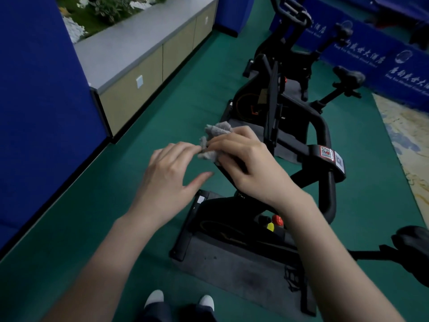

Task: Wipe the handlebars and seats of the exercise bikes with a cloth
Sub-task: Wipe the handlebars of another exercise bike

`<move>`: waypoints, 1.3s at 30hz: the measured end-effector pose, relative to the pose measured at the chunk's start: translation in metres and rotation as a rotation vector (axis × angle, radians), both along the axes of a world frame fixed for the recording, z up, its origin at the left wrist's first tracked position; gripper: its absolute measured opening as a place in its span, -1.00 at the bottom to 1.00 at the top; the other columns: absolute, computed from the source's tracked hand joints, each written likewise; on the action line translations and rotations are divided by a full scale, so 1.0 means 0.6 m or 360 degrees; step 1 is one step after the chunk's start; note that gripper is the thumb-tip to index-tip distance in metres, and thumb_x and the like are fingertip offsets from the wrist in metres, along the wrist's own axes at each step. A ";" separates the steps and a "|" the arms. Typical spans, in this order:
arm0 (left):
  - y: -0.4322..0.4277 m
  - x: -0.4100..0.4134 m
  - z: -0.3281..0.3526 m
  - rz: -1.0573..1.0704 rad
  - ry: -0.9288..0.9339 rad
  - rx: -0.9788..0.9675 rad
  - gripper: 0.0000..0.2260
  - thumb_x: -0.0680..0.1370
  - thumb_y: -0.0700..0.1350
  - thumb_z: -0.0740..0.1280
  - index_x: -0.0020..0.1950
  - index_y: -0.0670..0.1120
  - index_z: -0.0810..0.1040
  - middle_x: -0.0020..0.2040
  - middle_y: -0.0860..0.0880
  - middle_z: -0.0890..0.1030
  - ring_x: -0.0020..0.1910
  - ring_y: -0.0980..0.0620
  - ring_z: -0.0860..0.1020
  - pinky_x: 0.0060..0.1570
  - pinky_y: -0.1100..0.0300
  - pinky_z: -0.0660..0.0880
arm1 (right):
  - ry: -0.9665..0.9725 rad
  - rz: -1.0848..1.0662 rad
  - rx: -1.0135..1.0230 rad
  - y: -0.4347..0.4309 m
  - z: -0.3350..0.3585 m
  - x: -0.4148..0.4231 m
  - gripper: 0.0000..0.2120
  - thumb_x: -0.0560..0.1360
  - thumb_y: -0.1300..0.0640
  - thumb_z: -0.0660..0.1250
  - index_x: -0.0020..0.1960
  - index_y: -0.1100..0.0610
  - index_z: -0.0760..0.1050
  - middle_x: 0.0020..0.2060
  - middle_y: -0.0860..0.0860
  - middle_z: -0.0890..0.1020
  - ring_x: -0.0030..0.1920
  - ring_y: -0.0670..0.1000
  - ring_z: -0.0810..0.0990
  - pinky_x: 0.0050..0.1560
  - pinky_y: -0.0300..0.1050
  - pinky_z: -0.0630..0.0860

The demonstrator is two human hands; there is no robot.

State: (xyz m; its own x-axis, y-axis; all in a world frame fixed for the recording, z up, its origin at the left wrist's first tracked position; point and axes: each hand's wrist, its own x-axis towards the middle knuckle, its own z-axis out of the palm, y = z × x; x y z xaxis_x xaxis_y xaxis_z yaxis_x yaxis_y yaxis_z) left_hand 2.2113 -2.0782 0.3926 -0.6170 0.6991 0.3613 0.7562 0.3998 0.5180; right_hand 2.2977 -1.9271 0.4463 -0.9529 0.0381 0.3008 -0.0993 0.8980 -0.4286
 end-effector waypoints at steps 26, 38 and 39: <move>0.036 0.011 0.014 -0.0229 -0.0075 0.0086 -0.60 0.57 0.10 0.19 0.31 -0.10 0.47 0.16 -0.01 0.54 0.17 -0.01 0.48 0.20 0.11 0.33 | 0.0579 -0.1065 0.0127 -0.069 -0.181 0.118 -0.60 0.50 0.39 0.31 0.33 0.26 0.46 0.34 0.09 0.49 0.19 0.14 0.38 0.29 0.02 0.35; 0.030 0.002 0.011 -0.0310 -0.0200 0.0168 -0.69 0.58 -0.06 0.27 0.32 -0.08 0.46 0.09 0.07 0.50 0.14 0.04 0.45 0.21 0.10 0.36 | 0.0971 -0.1897 -0.0015 -0.041 -0.247 0.181 -0.63 0.50 0.38 0.33 0.30 0.31 0.47 0.31 0.11 0.49 0.23 0.03 0.33 0.34 -0.05 0.29; 0.030 0.001 0.010 -0.0322 -0.0197 0.0173 -0.69 0.58 -0.06 0.27 0.32 -0.08 0.46 0.09 0.10 0.48 0.14 0.06 0.45 0.21 0.11 0.35 | 0.0997 -0.1899 -0.0061 -0.049 -0.247 0.172 -0.64 0.50 0.37 0.34 0.30 0.31 0.48 0.31 0.10 0.50 0.24 0.01 0.31 0.34 -0.03 0.30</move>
